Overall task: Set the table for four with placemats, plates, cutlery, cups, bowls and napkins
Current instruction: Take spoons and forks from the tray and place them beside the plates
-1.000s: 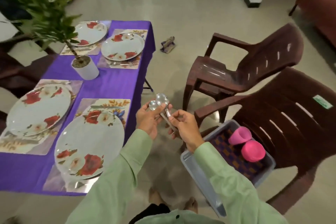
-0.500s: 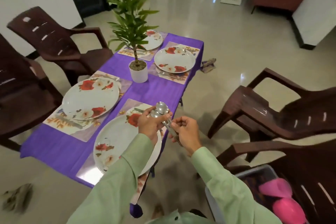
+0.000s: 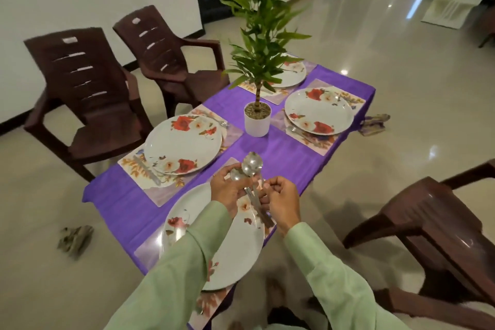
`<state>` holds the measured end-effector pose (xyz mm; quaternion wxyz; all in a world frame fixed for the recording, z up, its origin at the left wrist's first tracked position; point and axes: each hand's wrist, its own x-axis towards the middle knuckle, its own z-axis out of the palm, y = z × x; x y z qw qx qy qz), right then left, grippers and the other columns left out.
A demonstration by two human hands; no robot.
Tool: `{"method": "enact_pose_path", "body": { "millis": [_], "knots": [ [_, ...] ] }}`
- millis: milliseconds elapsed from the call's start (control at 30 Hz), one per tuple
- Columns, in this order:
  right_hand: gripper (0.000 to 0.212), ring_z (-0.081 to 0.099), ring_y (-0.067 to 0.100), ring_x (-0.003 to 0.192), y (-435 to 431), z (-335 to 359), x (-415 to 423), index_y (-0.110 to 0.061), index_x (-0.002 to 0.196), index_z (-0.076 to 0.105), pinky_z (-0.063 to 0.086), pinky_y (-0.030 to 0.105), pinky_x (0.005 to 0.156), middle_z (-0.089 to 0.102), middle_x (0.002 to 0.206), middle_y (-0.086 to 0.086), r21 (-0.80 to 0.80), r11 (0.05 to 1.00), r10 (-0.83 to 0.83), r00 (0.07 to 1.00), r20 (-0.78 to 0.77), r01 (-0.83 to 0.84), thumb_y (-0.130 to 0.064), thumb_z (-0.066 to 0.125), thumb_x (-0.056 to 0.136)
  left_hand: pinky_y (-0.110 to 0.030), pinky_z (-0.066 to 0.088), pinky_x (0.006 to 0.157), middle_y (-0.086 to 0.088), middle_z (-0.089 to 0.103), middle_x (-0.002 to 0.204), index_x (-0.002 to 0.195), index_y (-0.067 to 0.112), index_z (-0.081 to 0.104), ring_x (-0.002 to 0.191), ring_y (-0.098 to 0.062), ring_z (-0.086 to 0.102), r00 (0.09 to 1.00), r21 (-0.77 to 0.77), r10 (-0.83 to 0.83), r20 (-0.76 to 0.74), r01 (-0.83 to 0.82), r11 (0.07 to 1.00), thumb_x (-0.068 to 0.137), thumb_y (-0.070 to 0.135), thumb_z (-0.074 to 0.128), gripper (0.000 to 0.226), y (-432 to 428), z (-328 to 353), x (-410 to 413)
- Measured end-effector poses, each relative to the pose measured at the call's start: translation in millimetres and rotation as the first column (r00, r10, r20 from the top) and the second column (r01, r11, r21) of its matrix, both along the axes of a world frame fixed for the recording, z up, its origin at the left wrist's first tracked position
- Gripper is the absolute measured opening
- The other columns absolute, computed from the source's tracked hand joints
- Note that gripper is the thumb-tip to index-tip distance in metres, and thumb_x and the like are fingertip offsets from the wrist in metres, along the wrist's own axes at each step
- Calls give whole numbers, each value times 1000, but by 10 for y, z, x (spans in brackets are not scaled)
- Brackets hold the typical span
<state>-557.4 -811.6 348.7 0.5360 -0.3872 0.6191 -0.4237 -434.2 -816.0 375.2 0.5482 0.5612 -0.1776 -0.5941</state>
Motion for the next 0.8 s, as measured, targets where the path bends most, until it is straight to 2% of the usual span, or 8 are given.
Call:
{"method": "enact_pose_path", "body": {
  "millis": [67, 167, 233, 300, 367, 467, 633, 800],
  "knots": [
    [16, 68, 28, 60, -206, -59, -55, -4, 84, 60, 57, 35, 54, 68, 73, 15, 2, 1000, 3, 1000, 20, -3, -2, 50, 97, -20, 43, 39, -28, 69, 101, 112, 1, 64, 59, -24, 68, 999, 35, 42, 10, -43, 998, 65, -18, 77, 53, -79, -19, -10],
    [16, 70, 27, 66, -520, -183, -200, -9, 80, 63, 60, 40, 65, 68, 71, 9, -5, 999, 42, 999, -24, -42, -6, 57, 94, -21, 43, 38, -31, 69, 101, 113, 1, 63, 52, -23, 66, 994, 73, 105, 3, -105, 992, 68, -18, 75, 51, -192, -57, -41],
    [14, 65, 18, 67, -667, -270, -284, -11, 79, 66, 57, 32, 65, 66, 73, 3, -9, 998, 63, 992, -109, -64, -9, 62, 93, -27, 45, 47, -26, 72, 95, 106, 6, 65, 55, -27, 63, 988, 87, 151, 19, -152, 985, 65, -14, 80, 48, -234, -104, -24],
    [11, 56, 10, 67, -789, -372, -338, -11, 82, 67, 48, 20, 61, 64, 75, -1, -2, 996, 84, 984, -157, -85, -10, 64, 92, -39, 47, 64, -16, 75, 84, 100, 10, 67, 68, -32, 62, 978, 94, 204, 54, -208, 974, 60, -11, 84, 48, -251, -147, -3],
    [10, 54, 8, 66, -881, -509, -357, -10, 82, 67, 44, 17, 60, 63, 74, -2, 24, 993, 118, 977, -180, -115, -7, 64, 91, -45, 48, 73, -12, 75, 79, 100, 8, 68, 70, -33, 66, 968, 96, 241, 73, -247, 964, 57, -11, 84, 50, -228, -188, 18],
    [12, 57, 14, 68, -968, -739, -362, -10, 80, 69, 46, 24, 67, 65, 73, 1, 54, 984, 176, 953, -247, -168, 0, 69, 85, -39, 54, 69, -15, 73, 87, 102, 7, 67, 69, -29, 71, 956, 97, 283, 70, -289, 952, 57, -15, 81, 52, -151, -242, 80],
    [31, 60, 18, 68, -1055, -1084, -353, -25, 64, 62, 45, 22, 64, 66, 70, 2, 123, 963, 268, 870, -413, -238, -1, 75, 79, -37, 56, 66, -24, 69, 108, 99, 10, 67, 95, -44, 68, 940, 97, 337, 44, -340, 936, 61, -17, 78, 48, -49, -359, 217],
    [22, 63, 24, 73, -1137, -1303, -329, -21, 66, 64, 42, 23, 61, 65, 70, 4, 211, 939, 344, 776, -528, -273, -7, 77, 77, -41, 57, 73, -25, 70, 108, 100, 10, 67, 98, -45, 68, 933, 70, 359, 17, -359, 931, 59, -16, 80, 51, 9, -391, 239]
  ]
}}
